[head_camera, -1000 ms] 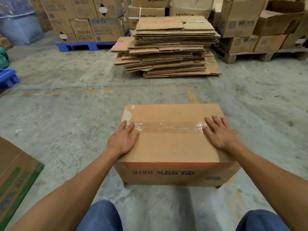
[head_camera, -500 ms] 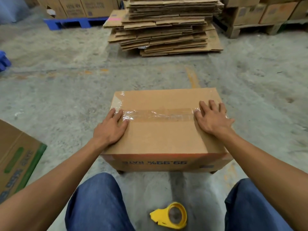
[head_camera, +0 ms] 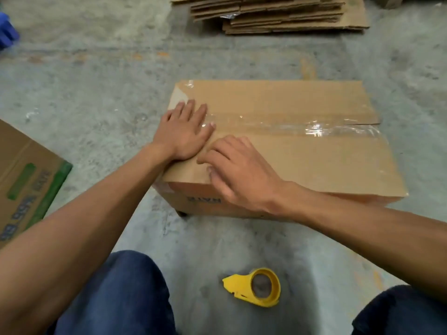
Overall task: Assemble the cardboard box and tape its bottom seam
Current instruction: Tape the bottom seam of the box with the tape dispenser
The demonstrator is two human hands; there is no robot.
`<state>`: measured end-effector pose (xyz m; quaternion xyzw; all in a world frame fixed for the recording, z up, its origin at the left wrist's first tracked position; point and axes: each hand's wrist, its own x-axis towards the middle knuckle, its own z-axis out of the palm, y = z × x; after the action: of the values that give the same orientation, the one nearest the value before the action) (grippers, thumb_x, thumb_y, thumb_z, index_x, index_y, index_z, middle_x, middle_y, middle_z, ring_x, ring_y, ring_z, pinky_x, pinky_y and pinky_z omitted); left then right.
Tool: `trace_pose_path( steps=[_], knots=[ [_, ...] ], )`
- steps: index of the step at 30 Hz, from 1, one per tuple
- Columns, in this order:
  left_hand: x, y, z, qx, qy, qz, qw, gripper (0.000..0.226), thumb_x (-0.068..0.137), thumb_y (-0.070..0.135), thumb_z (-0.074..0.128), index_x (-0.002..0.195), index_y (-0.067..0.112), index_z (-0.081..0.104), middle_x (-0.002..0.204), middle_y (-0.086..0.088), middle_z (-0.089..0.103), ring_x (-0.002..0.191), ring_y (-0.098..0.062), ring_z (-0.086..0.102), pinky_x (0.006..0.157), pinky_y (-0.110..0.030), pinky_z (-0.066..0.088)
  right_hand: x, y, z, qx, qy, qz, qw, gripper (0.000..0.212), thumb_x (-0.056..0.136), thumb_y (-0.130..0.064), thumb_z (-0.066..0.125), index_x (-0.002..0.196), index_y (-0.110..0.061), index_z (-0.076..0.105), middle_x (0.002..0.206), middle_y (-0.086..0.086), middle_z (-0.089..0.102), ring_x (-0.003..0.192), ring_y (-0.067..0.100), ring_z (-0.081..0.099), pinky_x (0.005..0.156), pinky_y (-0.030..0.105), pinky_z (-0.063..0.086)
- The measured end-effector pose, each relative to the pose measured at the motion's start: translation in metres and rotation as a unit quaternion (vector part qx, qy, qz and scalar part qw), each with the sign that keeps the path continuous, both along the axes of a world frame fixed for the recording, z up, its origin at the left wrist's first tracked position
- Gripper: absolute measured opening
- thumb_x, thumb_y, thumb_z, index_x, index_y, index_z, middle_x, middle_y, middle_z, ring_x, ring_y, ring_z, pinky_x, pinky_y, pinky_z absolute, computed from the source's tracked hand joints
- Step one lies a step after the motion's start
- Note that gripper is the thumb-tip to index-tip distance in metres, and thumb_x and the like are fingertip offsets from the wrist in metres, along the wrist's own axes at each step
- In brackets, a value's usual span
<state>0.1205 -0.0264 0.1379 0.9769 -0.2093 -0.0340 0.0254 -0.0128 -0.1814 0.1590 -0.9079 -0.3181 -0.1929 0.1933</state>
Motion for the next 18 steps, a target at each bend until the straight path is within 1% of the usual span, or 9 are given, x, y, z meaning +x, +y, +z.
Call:
trace_pose_path(
  steps=[2, 3, 5, 7, 8, 10, 13, 15, 18],
  knots=[
    [0.005, -0.004, -0.003, -0.002, -0.015, 0.007, 1.000, 0.068, 0.096, 0.063, 0.014, 0.155, 0.030, 0.013, 0.165, -0.004, 0.007, 0.151, -0.023, 0.006, 0.118, -0.043, 0.007, -0.038, 0.021, -0.021, 0.043, 0.003, 0.135, 0.990, 0.021, 0.081, -0.008, 0.060, 0.100, -0.003, 0.069, 0.088, 0.015, 0.061, 0.079, 0.031, 0.052, 0.067, 0.040, 0.037],
    [0.007, -0.005, -0.005, -0.004, -0.018, 0.009, 1.000, 0.068, 0.096, 0.062, 0.015, 0.155, 0.030, 0.015, 0.165, -0.004, 0.008, 0.151, -0.023, 0.007, 0.118, -0.043, 0.007, -0.062, 0.029, -0.041, 0.025, 0.033, 0.195, 0.980, 0.020, 0.081, -0.009, 0.060, 0.098, -0.004, 0.068, 0.085, 0.014, 0.059, 0.076, 0.030, 0.049, 0.065, 0.039, 0.034],
    [0.011, -0.007, -0.005, -0.008, -0.029, 0.006, 1.000, 0.069, 0.095, 0.062, 0.015, 0.155, 0.028, 0.017, 0.164, -0.005, 0.011, 0.151, -0.024, 0.009, 0.118, -0.044, 0.009, -0.100, 0.033, -0.090, -0.074, 0.147, 0.240, 0.957, 0.023, 0.082, -0.019, 0.053, 0.102, -0.011, 0.061, 0.086, 0.010, 0.058, 0.076, 0.028, 0.051, 0.064, 0.038, 0.037],
    [0.009, -0.007, -0.005, -0.028, -0.047, -0.011, 0.998, 0.069, 0.095, 0.061, 0.018, 0.154, 0.025, 0.024, 0.162, -0.009, 0.019, 0.148, -0.028, 0.018, 0.118, -0.045, 0.016, -0.126, 0.024, -0.141, -0.189, 0.300, 0.200, 0.913, 0.031, 0.086, -0.029, 0.041, 0.112, -0.016, 0.051, 0.096, 0.010, 0.062, 0.082, 0.032, 0.062, 0.069, 0.038, 0.050],
    [0.007, -0.007, -0.006, -0.044, -0.065, -0.019, 0.997, 0.068, 0.095, 0.059, 0.021, 0.152, 0.023, 0.029, 0.160, -0.011, 0.026, 0.146, -0.029, 0.024, 0.117, -0.045, 0.021, -0.133, 0.016, -0.158, -0.240, 0.346, 0.168, 0.891, 0.032, 0.090, -0.032, 0.038, 0.117, -0.018, 0.046, 0.104, 0.012, 0.063, 0.088, 0.035, 0.064, 0.072, 0.040, 0.053],
    [0.004, -0.005, -0.005, -0.074, -0.087, -0.024, 0.993, 0.063, 0.096, 0.054, 0.026, 0.148, 0.021, 0.039, 0.152, -0.012, 0.040, 0.137, -0.032, 0.037, 0.111, -0.044, 0.031, -0.147, -0.002, -0.176, -0.300, 0.374, 0.129, 0.868, 0.035, 0.095, -0.039, 0.039, 0.126, -0.022, 0.036, 0.115, 0.014, 0.060, 0.098, 0.039, 0.063, 0.077, 0.045, 0.053],
    [0.001, -0.005, 0.001, -0.082, -0.096, -0.028, 0.992, 0.059, 0.097, 0.049, 0.027, 0.143, 0.018, 0.046, 0.140, -0.016, 0.050, 0.126, -0.035, 0.046, 0.104, -0.046, 0.038, -0.168, -0.023, -0.186, -0.305, 0.413, 0.105, 0.852, 0.055, 0.093, -0.047, 0.040, 0.142, -0.030, 0.022, 0.121, 0.017, 0.058, 0.106, 0.041, 0.058, 0.083, 0.050, 0.052],
    [-0.001, -0.006, 0.002, -0.069, -0.099, -0.036, 0.992, 0.055, 0.099, 0.045, 0.027, 0.141, 0.016, 0.047, 0.136, -0.019, 0.051, 0.123, -0.036, 0.046, 0.102, -0.048, 0.037, -0.174, -0.029, -0.186, -0.302, 0.462, 0.083, 0.830, 0.071, 0.091, -0.048, 0.048, 0.148, -0.038, 0.008, 0.129, 0.019, 0.049, 0.110, 0.042, 0.054, 0.084, 0.050, 0.051],
    [-0.002, -0.009, 0.002, -0.054, -0.097, -0.043, 0.993, 0.054, 0.098, 0.043, 0.025, 0.135, 0.013, 0.049, 0.131, -0.023, 0.052, 0.121, -0.039, 0.046, 0.101, -0.049, 0.037, -0.178, -0.029, -0.180, -0.298, 0.499, 0.087, 0.809, 0.090, 0.091, -0.023, 0.058, 0.153, -0.039, -0.005, 0.147, 0.020, 0.035, 0.123, 0.041, 0.047, 0.092, 0.050, 0.045]
  ],
)
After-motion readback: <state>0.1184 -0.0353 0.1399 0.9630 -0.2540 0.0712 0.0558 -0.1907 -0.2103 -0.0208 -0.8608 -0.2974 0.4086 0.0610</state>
